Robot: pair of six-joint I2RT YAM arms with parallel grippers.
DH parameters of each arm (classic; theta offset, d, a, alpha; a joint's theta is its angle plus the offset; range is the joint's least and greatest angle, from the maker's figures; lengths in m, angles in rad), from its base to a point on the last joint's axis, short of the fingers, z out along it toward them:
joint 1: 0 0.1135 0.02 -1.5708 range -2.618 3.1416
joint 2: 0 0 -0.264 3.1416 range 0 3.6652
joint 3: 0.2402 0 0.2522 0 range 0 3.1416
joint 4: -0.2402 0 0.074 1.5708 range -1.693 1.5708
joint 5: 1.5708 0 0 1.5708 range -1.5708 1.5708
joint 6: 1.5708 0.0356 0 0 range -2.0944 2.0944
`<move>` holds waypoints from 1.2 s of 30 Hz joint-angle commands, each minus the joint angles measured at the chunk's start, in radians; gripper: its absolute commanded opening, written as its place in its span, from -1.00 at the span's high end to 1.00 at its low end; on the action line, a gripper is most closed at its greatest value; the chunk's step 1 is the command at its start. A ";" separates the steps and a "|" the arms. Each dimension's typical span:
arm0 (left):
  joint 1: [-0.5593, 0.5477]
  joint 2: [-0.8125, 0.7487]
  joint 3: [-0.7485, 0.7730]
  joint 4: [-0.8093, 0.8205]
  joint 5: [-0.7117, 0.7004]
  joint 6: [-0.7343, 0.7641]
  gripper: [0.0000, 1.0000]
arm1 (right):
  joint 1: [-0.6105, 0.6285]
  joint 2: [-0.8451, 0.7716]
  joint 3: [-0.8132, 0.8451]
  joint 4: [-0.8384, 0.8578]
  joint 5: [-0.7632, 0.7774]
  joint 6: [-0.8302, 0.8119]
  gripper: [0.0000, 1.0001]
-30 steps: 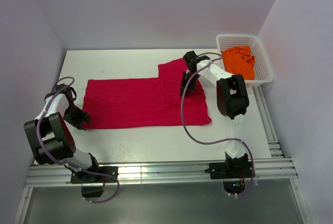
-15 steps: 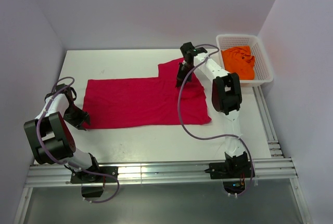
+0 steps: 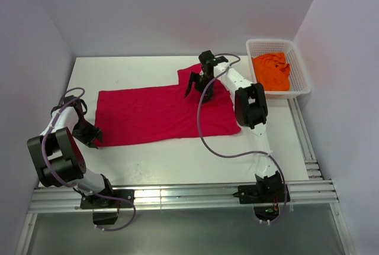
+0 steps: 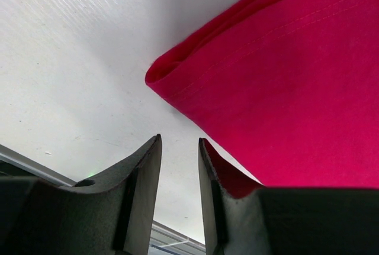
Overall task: Fold and stack the t-shirts
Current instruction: Fold the flattened tshirt in 1/3 of the way
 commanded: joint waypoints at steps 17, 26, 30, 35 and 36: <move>-0.045 0.046 0.234 0.120 0.015 -0.040 0.28 | -0.100 -0.625 -0.533 0.205 0.327 -0.049 -0.75; -0.077 0.202 0.422 0.132 0.001 -0.065 0.29 | -0.137 -0.762 -0.938 0.327 0.263 0.016 -0.48; -0.093 0.289 0.488 0.120 -0.010 -0.062 0.31 | -0.134 -0.708 -0.976 0.387 0.203 0.034 0.24; -0.096 0.317 0.486 0.123 -0.016 -0.060 0.33 | -0.126 -0.625 -0.989 0.403 0.200 0.019 0.66; -0.094 0.311 0.483 0.123 -0.017 -0.059 0.33 | -0.126 -0.622 -0.996 0.404 0.203 0.016 0.71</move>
